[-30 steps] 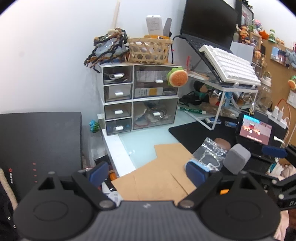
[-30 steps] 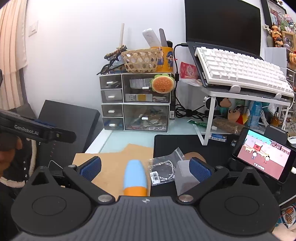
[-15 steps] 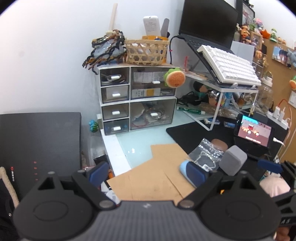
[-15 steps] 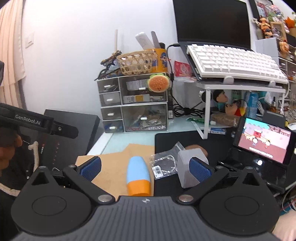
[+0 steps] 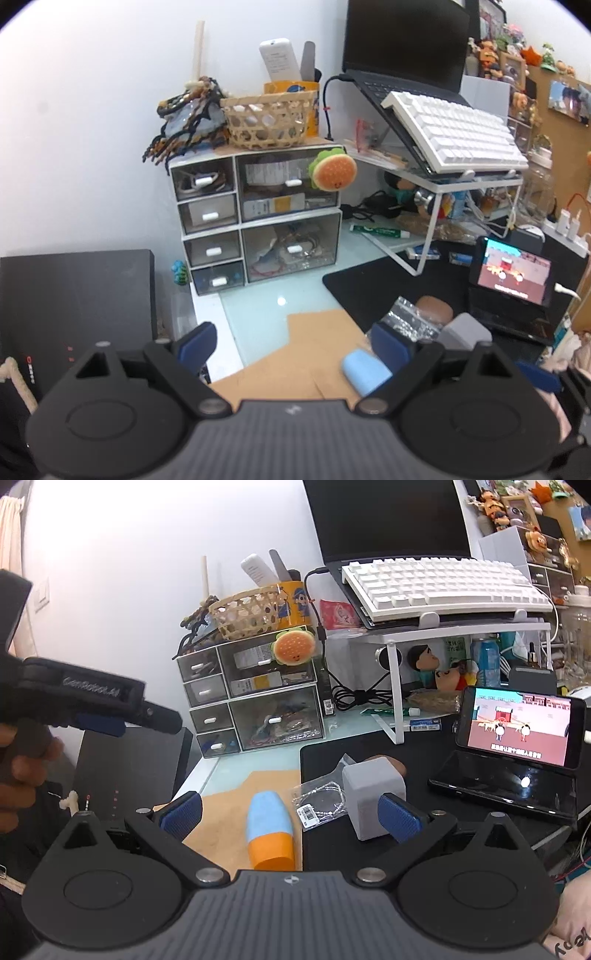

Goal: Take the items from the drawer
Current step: 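Move the left tool toward the white clear-drawer unit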

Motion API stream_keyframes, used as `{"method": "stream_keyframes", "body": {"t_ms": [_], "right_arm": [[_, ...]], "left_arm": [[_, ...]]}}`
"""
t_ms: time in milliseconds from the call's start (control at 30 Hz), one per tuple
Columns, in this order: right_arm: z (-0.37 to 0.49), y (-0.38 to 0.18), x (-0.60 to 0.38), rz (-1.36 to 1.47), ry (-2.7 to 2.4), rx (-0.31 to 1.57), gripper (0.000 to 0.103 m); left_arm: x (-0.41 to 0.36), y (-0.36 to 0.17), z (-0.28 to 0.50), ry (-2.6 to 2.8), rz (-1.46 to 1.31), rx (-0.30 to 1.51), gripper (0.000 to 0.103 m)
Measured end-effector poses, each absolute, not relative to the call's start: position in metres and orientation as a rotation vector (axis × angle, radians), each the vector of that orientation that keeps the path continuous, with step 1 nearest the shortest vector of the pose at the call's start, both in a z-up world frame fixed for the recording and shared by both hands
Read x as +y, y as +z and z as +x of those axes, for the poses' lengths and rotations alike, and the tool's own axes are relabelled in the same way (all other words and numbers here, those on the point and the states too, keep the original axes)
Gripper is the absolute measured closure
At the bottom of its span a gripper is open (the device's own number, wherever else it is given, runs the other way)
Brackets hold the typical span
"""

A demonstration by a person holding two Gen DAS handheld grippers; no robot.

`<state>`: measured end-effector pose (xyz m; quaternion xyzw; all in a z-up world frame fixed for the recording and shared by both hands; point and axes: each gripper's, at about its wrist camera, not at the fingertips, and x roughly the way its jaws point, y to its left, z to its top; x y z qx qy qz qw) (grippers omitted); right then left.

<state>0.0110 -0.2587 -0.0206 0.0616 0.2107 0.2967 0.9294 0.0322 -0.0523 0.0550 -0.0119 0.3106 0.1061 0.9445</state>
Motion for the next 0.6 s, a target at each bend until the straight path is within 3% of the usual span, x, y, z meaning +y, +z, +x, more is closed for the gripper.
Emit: {"method": "stream_keyframes", "body": {"t_ms": [600], "right_arm": [[0.021,-0.038,-0.277,0.183,0.578,0.437,0.0]], "left_arm": [[-0.07,0.045,0.08,0.26,-0.085,0.636,0.013]]}}
